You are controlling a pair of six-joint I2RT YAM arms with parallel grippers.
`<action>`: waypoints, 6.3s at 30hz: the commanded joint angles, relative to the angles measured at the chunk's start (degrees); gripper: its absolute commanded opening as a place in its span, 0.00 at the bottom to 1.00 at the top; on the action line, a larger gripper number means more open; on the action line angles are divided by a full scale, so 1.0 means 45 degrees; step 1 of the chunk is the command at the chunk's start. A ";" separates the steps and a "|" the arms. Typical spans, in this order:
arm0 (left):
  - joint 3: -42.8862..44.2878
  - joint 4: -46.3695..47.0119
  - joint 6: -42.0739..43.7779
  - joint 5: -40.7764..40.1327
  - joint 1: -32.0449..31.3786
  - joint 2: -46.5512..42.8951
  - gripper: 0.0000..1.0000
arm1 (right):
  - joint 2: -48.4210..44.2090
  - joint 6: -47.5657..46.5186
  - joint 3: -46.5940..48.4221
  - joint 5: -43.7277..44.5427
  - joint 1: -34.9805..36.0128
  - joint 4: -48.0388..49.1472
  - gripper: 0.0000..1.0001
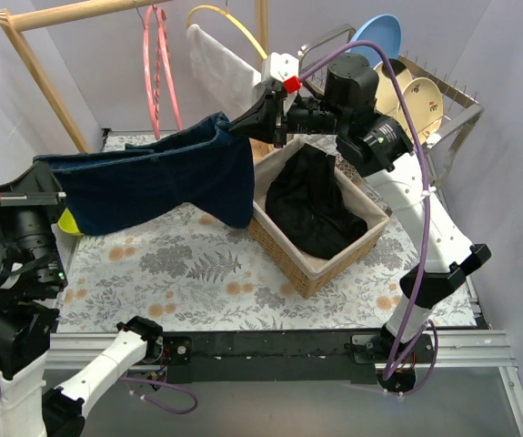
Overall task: Place the skirt on the hanger
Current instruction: Move the skirt to the center of the board, then grab a hanger with the right arm
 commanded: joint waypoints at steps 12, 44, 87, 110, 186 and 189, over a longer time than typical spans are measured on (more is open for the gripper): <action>-0.5686 -0.5165 -0.4551 0.2693 0.0000 -0.4404 0.00 | -0.3300 -0.2870 -0.9412 -0.2689 -0.0277 -0.1523 0.01; -0.9846 -0.4072 -0.7418 -0.1893 -0.0841 -0.1229 0.00 | -0.0178 0.2263 -0.9473 0.6057 0.1284 0.4195 0.01; -1.1116 0.2645 0.0250 1.2943 0.7597 -0.1341 0.98 | -0.0550 0.1182 -0.5083 0.1372 0.0426 0.2086 0.52; -1.1350 0.2001 0.1230 1.3455 0.7460 -0.2904 0.98 | 0.4960 0.3885 0.2520 1.3853 0.3336 0.5053 0.69; -0.9790 0.2293 0.3062 1.7281 0.7343 -0.1988 0.98 | -0.2535 0.2791 -0.4428 1.2038 0.2340 0.2789 0.01; -0.9613 0.2528 0.3706 1.8141 0.7265 -0.1733 0.98 | -0.4039 0.2576 -0.6124 1.1550 0.2321 0.2165 0.01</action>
